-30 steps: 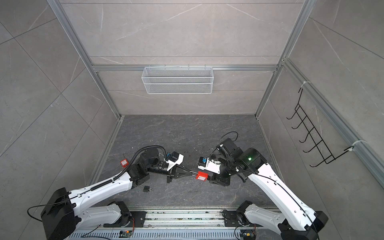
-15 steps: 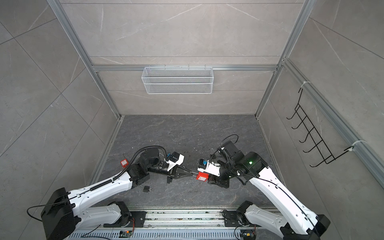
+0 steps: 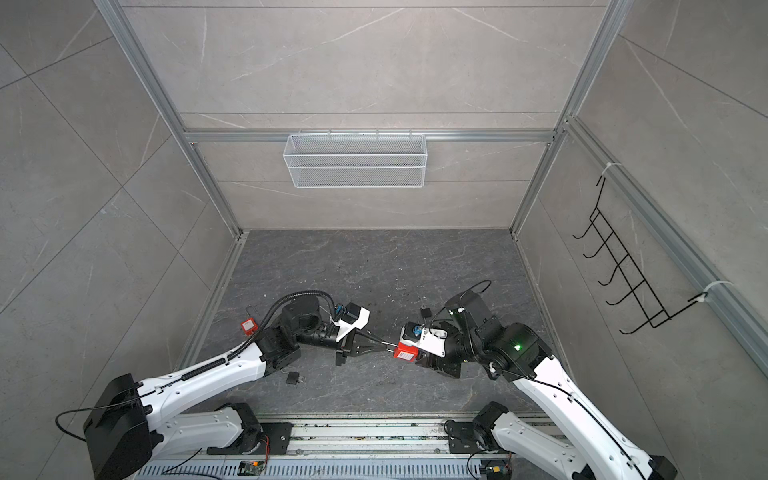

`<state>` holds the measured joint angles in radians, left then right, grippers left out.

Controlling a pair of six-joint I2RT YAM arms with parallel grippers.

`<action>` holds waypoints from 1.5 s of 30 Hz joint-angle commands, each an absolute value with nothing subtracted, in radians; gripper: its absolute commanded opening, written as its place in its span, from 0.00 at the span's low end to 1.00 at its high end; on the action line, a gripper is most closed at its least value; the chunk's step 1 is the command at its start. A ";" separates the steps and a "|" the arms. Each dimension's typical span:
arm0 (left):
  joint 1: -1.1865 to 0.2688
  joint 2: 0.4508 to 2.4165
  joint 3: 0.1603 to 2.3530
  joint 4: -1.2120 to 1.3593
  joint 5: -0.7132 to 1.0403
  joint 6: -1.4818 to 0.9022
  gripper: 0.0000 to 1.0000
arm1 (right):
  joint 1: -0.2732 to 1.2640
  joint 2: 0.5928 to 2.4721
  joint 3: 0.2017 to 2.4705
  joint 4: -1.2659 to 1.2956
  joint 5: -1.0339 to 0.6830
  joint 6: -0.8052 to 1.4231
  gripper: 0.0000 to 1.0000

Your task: Lock with the key

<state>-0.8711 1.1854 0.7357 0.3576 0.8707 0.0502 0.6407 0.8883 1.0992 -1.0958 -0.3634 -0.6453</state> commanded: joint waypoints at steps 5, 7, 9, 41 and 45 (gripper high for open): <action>-0.877 1.167 0.798 0.339 0.927 0.105 0.00 | 0.637 0.993 1.257 -1.377 -0.402 -0.639 0.52; -0.877 1.167 0.804 0.327 0.935 0.109 0.00 | 0.637 0.996 1.262 -1.372 -0.397 -0.638 0.50; -0.879 1.166 0.810 0.309 0.939 0.119 0.00 | 0.638 0.994 1.261 -1.349 -0.397 -0.633 0.48; -0.904 1.181 0.817 0.303 0.898 0.127 0.00 | 0.637 0.904 1.112 -1.141 -0.424 -0.664 0.16; -0.902 1.176 0.820 0.261 0.880 0.156 0.00 | 0.637 0.909 1.106 -1.167 -0.432 -0.675 0.04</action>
